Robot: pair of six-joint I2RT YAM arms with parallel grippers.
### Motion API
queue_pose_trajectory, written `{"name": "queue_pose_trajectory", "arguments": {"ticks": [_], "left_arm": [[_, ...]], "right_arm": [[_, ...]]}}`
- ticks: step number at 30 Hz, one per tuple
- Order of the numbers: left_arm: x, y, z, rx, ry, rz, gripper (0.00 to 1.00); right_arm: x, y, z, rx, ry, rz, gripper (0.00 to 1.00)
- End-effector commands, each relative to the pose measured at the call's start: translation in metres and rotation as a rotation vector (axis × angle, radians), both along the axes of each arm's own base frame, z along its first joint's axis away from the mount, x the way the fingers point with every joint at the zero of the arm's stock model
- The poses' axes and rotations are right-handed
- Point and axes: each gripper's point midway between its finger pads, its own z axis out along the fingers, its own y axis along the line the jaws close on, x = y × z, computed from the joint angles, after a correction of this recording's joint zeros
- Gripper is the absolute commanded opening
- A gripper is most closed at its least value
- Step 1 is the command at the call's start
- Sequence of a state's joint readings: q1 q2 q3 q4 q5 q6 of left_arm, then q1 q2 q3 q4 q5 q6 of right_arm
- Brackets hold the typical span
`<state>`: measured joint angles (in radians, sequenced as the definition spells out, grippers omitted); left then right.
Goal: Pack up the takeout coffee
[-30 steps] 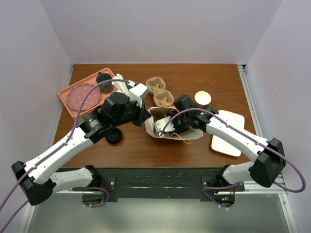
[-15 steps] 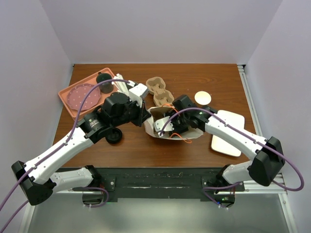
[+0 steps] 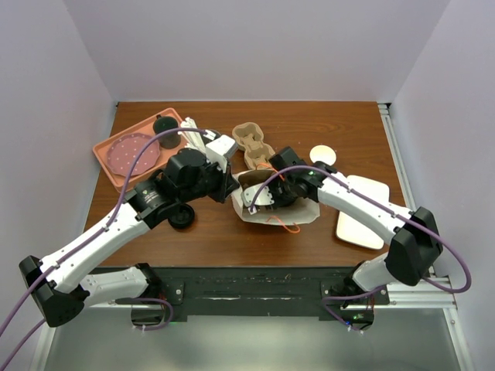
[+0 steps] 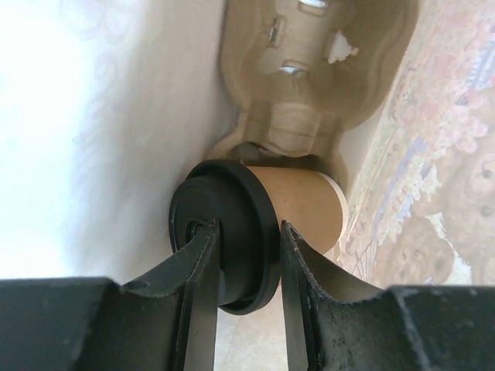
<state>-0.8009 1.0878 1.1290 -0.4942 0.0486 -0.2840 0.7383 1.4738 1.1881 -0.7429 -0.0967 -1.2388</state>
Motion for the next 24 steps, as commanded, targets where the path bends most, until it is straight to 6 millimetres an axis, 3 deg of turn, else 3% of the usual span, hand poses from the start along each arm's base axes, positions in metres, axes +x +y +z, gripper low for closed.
{"name": "queue_pose_trajectory", "arguments": {"ticks": [1,10,15,18,21,24], "left_arm": [[0.003,-0.003,0.019,-0.038,-0.059,-0.007,0.0],[0.01,-0.002,0.011,0.009,-0.039,0.021,0.0],[0.03,0.013,0.006,0.092,-0.042,0.15,0.0],[0.039,0.019,0.017,0.112,-0.04,0.212,0.0],[0.044,0.022,0.014,0.157,0.002,0.254,0.0],[0.047,0.024,0.013,0.18,0.019,0.271,0.0]], "right_arm": [[0.005,0.003,0.027,0.025,-0.032,0.004,0.23],[-0.008,0.015,0.067,0.124,0.016,0.014,0.21],[-0.035,0.022,0.087,0.192,0.146,0.025,0.18],[-0.047,0.026,0.107,0.261,0.197,-0.006,0.17],[-0.062,0.036,0.136,0.377,0.241,-0.011,0.17],[-0.074,0.041,0.149,0.443,0.29,-0.01,0.16]]}}
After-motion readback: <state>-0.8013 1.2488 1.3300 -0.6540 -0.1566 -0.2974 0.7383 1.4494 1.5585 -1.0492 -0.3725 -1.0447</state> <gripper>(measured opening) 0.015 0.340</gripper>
